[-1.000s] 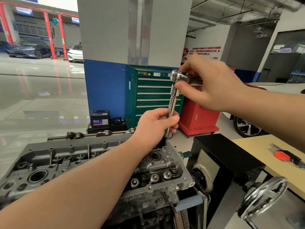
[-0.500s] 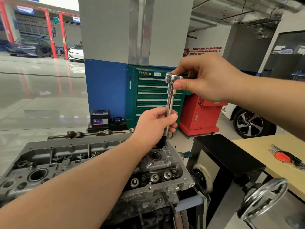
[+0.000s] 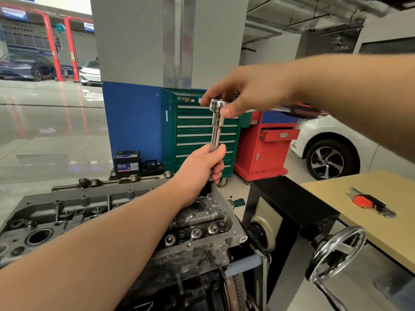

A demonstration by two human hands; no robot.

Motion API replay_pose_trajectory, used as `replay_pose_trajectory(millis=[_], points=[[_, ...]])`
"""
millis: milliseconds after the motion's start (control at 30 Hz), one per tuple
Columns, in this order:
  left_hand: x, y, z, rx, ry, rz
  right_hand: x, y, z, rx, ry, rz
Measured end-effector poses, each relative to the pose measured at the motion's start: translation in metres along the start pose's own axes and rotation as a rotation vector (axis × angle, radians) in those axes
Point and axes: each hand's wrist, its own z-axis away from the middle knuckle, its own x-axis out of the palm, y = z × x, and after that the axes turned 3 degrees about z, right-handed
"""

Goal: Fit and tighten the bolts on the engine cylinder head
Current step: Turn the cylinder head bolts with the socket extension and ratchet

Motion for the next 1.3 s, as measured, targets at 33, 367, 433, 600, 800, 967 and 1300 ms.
replay_pose_trajectory(millis=[33, 367, 433, 600, 800, 967, 1300], points=[[0.0, 0.0, 0.0, 0.003, -0.007, -0.005, -0.008, 0.006, 0.0, -0.017, -0.055, -0.058], [-0.001, -0.004, 0.0, 0.025, 0.089, -0.008, 0.003, 0.001, -0.021, 0.06, 0.073, 0.347], [-0.001, -0.002, -0.001, 0.028, 0.098, -0.004, 0.009, -0.011, -0.027, 0.137, 0.04, 0.449], [0.002, -0.001, -0.005, 0.012, 0.088, 0.019, 0.004, -0.018, -0.035, 0.152, -0.049, 0.434], [0.002, 0.0, -0.006, 0.005, 0.04, 0.004, 0.0, 0.021, -0.021, -0.04, -0.163, -0.161], [0.002, 0.003, -0.004, -0.006, 0.031, 0.006, -0.004, 0.031, -0.025, -0.089, -0.251, -0.245], [0.005, 0.001, -0.001, 0.035, 0.051, -0.058, 0.031, 0.032, -0.01, -0.179, 0.195, 0.201]])
